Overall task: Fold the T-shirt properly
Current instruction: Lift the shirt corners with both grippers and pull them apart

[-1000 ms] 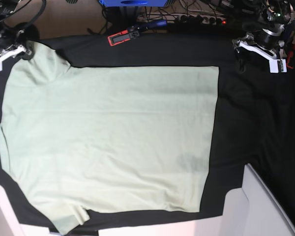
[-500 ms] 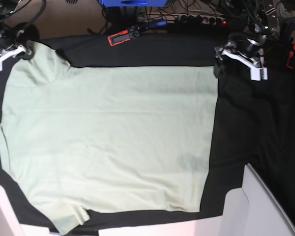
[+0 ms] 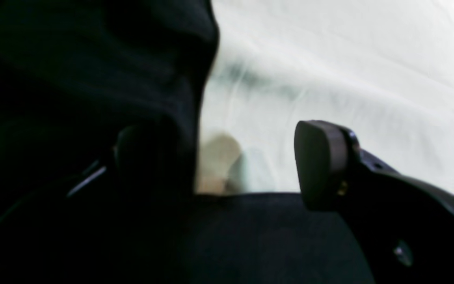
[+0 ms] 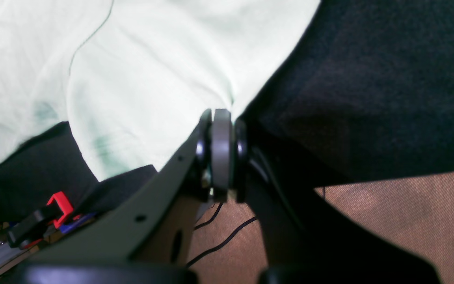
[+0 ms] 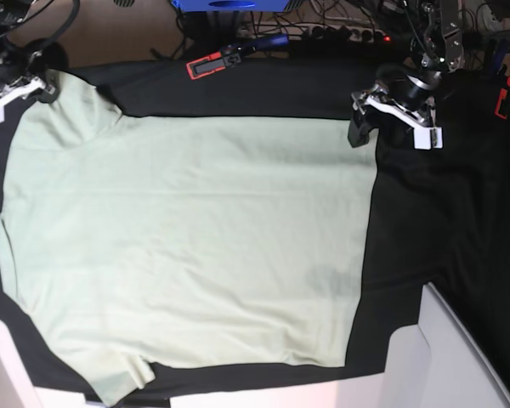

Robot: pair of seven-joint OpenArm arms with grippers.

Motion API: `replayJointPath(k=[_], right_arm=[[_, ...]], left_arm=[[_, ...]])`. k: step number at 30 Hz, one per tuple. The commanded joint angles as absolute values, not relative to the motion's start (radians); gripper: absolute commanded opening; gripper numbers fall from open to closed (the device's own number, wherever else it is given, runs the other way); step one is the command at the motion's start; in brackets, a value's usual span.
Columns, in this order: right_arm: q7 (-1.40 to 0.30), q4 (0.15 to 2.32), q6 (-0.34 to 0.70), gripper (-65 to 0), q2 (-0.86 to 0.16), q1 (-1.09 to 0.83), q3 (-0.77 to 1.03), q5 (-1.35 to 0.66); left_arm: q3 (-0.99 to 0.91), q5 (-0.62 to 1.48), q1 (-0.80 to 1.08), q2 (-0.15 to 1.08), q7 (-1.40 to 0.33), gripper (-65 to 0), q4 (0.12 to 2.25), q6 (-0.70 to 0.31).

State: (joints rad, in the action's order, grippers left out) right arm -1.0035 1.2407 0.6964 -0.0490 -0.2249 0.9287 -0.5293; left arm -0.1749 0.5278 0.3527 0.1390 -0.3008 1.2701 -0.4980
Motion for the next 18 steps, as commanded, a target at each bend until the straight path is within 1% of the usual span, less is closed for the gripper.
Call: replayJointPath(k=[1, 5, 6, 9, 12, 13, 18], right_arm=[[-1.01, 1.25, 0.698, -64.9, -0.058, -0.231, 0.929, -0.526], [-1.01, 1.25, 0.698, -64.9, -0.058, -0.242, 0.929, -0.529], [-1.01, 1.25, 0.698, -64.9, -0.058, -0.243, 0.929, -0.529], [-1.01, 1.25, 0.698, -64.9, -0.058, -0.245, 0.929, -0.529], [-1.01, 1.25, 0.698, -64.9, -0.058, -0.245, 0.929, -0.529], [-1.01, 1.25, 0.698, -64.9, -0.058, -0.245, 0.929, -0.529], [-1.01, 1.25, 0.698, -64.9, -0.058, -0.246, 0.929, -0.527]], left_arm=[[-0.147, 0.504, 0.364, 0.127, -0.392, -12.3, 1.27, -0.507], [-0.11, 0.507, 0.371, 0.114, -0.392, -13.3, 1.29, -0.507], [-0.11, 0.503, 0.371, 0.107, -0.392, -16.0, 1.287, -0.507], [-0.111, 0.501, 0.371, 0.101, -0.394, -31.4, 1.28, -0.507], [-0.111, 0.507, 0.371, 0.101, -0.398, -50.9, 1.28, -0.507], [-0.111, 0.507, 0.372, 0.101, -0.398, -55.6, 1.28, -0.507], [-0.114, 0.509, 0.383, 0.107, -0.401, -55.4, 1.28, -0.507]])
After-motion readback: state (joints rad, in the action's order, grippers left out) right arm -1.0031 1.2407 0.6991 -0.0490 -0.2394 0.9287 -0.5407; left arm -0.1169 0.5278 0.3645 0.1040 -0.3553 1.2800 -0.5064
